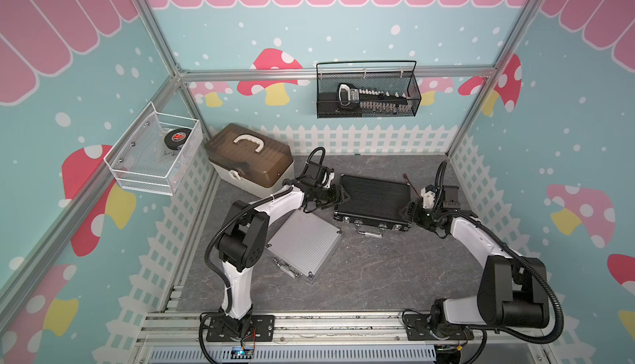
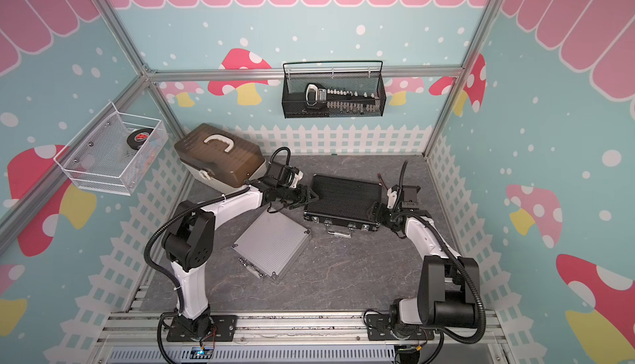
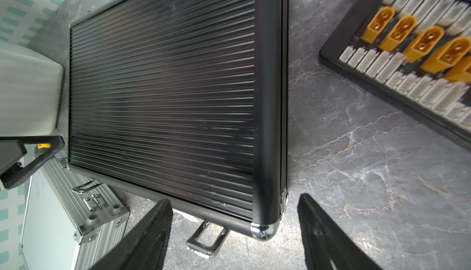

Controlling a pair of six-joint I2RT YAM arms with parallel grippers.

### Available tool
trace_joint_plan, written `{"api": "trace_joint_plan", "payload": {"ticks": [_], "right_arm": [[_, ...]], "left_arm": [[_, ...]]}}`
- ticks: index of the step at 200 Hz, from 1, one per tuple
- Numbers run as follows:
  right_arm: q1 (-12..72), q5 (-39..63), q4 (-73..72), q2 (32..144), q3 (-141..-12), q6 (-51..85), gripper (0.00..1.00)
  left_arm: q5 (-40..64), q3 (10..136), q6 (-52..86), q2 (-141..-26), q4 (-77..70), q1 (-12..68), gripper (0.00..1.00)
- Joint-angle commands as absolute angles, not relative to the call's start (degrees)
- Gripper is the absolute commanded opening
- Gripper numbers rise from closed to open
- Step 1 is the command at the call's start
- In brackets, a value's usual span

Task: Open the poker set cases
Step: Open the case lid on the poker set case.

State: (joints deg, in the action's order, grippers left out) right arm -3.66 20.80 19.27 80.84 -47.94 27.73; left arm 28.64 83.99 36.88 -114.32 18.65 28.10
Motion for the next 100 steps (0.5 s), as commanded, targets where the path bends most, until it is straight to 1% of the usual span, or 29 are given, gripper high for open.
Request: {"api": "trace_joint_plan", "payload": {"ticks": [1, 39, 74, 100], "right_arm": [[-3.8, 22.7, 18.2, 82.6, -47.2, 28.0, 0.76], [-3.8, 24.7, 17.1, 84.7, -47.4, 28.8, 0.74], [-3.8, 25.7, 16.7, 85.6, -47.7, 29.0, 0.73], [-3.8, 25.8, 15.6, 85.4, -47.1, 29.8, 0.73]], "left_arm": [[27.8, 83.3, 37.1, -114.3, 18.1, 27.8, 0.67], [28.4, 83.5, 37.6, -116.3, 17.4, 27.9, 0.67], [32.8, 84.7, 38.6, -118.1, 16.0, 28.5, 0.67], [31.5, 84.5, 38.8, -118.8, 16.2, 28.8, 0.67]]}}
